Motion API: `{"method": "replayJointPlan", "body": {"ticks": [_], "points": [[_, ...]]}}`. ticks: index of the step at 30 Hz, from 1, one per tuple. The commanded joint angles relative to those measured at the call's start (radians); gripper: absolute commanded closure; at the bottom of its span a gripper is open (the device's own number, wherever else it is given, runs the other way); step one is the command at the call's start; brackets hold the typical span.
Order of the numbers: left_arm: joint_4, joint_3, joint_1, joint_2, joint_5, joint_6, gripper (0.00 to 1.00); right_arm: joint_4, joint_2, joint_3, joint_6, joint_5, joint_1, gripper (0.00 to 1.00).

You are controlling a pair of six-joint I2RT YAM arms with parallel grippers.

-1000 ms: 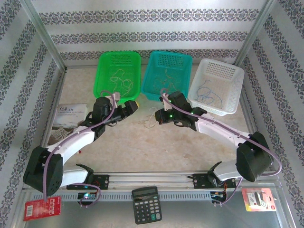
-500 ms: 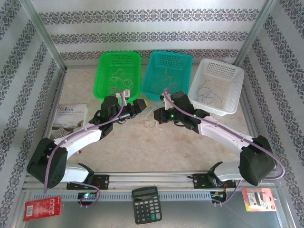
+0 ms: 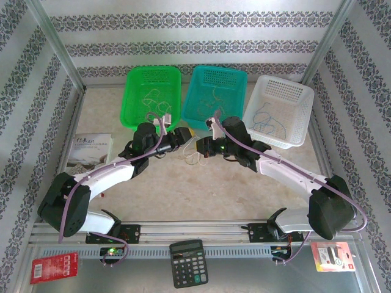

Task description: Untangle the cables

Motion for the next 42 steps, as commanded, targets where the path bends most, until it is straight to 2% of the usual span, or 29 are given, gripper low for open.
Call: {"method": "replayJointPlan", "body": {"ticks": [1,6,9,13,19,27,31,42], "points": [[0.067,0.030,-0.016,0.008,-0.009,-0.005,0.50,0.040,-0.012,-0.015,0.011,-0.040,-0.005,1.00],[0.082,0.030,-0.016,0.014,-0.015,-0.010,0.62,0.044,-0.009,-0.019,0.015,-0.047,-0.002,1.00],[0.090,0.034,-0.016,0.013,-0.012,-0.011,0.75,0.046,-0.006,-0.025,0.015,-0.047,-0.002,1.00],[0.100,0.040,-0.016,0.003,-0.010,-0.014,1.00,0.047,-0.003,-0.031,0.012,-0.038,-0.004,1.00],[0.121,0.071,-0.017,-0.025,-0.003,-0.045,1.00,0.061,0.018,-0.043,0.002,0.001,-0.008,0.99],[0.174,0.143,-0.031,-0.050,0.009,-0.119,1.00,0.141,0.067,-0.055,0.022,0.061,-0.009,0.84],[0.172,0.187,-0.040,-0.062,0.014,-0.137,1.00,0.184,0.085,-0.060,0.038,0.110,-0.011,0.74],[0.135,0.267,-0.046,-0.095,0.005,-0.127,1.00,0.252,0.107,-0.098,0.069,0.175,-0.033,0.73]]}}
